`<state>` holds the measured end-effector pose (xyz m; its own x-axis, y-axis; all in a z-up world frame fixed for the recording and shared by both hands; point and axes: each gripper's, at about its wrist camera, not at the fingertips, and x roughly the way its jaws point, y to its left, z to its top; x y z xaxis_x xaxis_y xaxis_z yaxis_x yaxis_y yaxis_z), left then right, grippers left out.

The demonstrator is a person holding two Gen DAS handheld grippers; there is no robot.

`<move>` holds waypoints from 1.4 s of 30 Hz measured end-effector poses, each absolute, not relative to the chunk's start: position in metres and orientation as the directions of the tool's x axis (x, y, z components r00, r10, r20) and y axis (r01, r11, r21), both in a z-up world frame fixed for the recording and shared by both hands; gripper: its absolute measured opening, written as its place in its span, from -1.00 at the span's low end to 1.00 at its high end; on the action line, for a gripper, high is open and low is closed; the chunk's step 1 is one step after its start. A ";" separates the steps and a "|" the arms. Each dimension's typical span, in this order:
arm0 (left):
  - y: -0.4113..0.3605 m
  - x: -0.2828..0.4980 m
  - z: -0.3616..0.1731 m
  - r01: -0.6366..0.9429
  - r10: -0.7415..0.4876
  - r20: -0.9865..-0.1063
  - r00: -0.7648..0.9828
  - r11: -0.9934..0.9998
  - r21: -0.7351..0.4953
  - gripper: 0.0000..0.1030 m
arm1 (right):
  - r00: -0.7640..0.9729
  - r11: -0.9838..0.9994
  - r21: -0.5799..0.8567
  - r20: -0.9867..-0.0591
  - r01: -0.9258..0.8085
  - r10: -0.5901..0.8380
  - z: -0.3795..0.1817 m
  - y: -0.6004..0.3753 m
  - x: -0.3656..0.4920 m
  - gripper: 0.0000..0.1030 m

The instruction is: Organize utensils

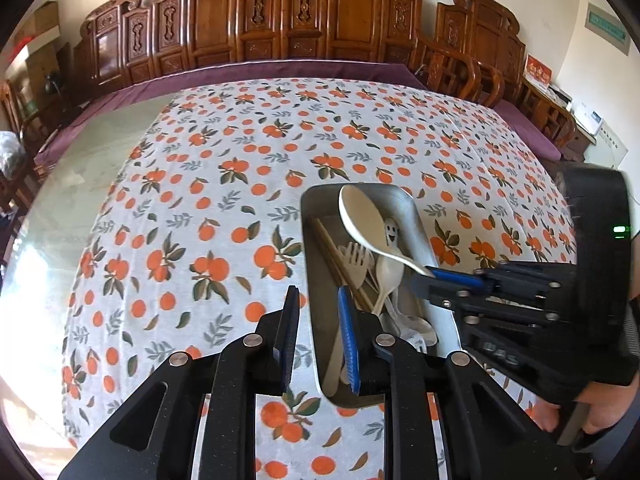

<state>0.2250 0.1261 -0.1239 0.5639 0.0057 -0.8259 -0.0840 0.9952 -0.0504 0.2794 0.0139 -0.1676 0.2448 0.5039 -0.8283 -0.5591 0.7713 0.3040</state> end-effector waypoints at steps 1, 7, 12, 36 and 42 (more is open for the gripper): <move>0.128 0.224 -0.123 -0.086 0.007 -0.825 0.565 0.995 -0.051 -0.64 | 0.244 0.777 0.294 -0.836 -0.557 0.492 -0.170 0.017 0.280 -0.77; 0.135 0.217 -0.119 -0.096 0.012 -0.818 0.575 0.994 -0.053 -0.64 | 0.249 0.798 0.272 -0.853 -0.538 0.459 -0.179 0.029 0.288 -0.77; 0.138 0.213 -0.117 -0.103 0.018 -0.816 0.577 0.993 -0.051 -0.64 | 0.245 0.806 0.285 -0.854 -0.519 0.459 -0.182 0.030 0.294 -0.77; 0.106 0.176 -0.082 -0.098 0.040 -0.754 0.656 0.995 -0.032 0.35 | 0.395 0.772 0.297 -0.724 -0.562 0.566 -0.102 -0.041 0.228 -0.60; 0.085 0.157 -0.068 -0.071 0.039 -0.709 0.704 0.997 -0.016 0.82 | 0.468 0.788 0.278 -0.679 -0.549 0.566 -0.074 -0.080 0.199 -0.15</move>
